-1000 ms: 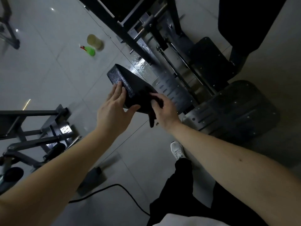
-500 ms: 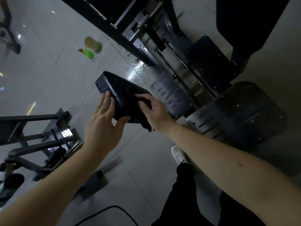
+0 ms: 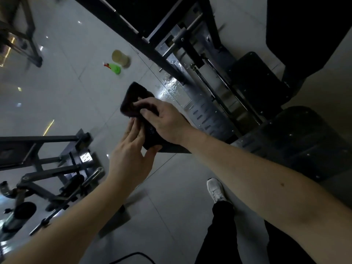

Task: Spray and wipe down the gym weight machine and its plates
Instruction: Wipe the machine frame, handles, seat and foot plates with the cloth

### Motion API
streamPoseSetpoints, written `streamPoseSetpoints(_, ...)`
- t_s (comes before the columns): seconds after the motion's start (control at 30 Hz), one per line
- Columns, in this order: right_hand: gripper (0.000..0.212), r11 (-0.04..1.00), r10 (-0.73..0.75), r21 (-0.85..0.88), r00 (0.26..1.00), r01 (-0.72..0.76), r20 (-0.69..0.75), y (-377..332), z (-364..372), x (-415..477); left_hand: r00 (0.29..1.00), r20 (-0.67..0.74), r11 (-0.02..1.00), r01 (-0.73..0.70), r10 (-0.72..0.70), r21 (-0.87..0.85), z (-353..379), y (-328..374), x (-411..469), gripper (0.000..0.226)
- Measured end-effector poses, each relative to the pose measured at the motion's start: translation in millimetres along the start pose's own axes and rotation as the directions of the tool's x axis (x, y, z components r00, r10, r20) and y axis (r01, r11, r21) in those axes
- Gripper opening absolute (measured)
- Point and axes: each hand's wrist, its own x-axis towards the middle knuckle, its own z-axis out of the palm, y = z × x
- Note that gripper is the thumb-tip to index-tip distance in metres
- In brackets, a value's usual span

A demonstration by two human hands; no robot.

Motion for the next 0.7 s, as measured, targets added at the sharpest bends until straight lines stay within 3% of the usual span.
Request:
streamPoseSetpoints(0.3,0.026,0.996,-0.043,0.069,0.996,0.048,-0.077,36,-6,9,1.0,-0.018,1.0,-0.001,0.001,0.017,2,0,-1,0.076)
streamPoseSetpoints(0.43,0.028,0.96,0.247,-0.102,0.959,-0.262,-0.137,104,-29,17,0.998,-0.062,1.0,-0.009,0.011,0.024,6,-2,-2,0.075)
streamPoseSetpoints(0.57,0.027,0.775,0.554,-0.203,0.798,-0.598,-0.237,161,-50,28,0.996,-0.087,1.0,-0.014,0.013,0.0,10,-2,-1,0.074)
streamPoseSetpoints(0.63,0.026,0.8,0.531,-0.174,0.813,-0.574,-0.238,141,-40,43,0.996,-0.093,1.0,-0.014,0.012,-0.012,10,-2,-1,0.074)
streamPoseSetpoints(0.7,0.025,0.907,0.408,-0.024,0.89,-0.421,-0.205,95,-21,59,0.995,-0.095,1.0,-0.015,0.014,-0.011,10,-4,-2,0.073)
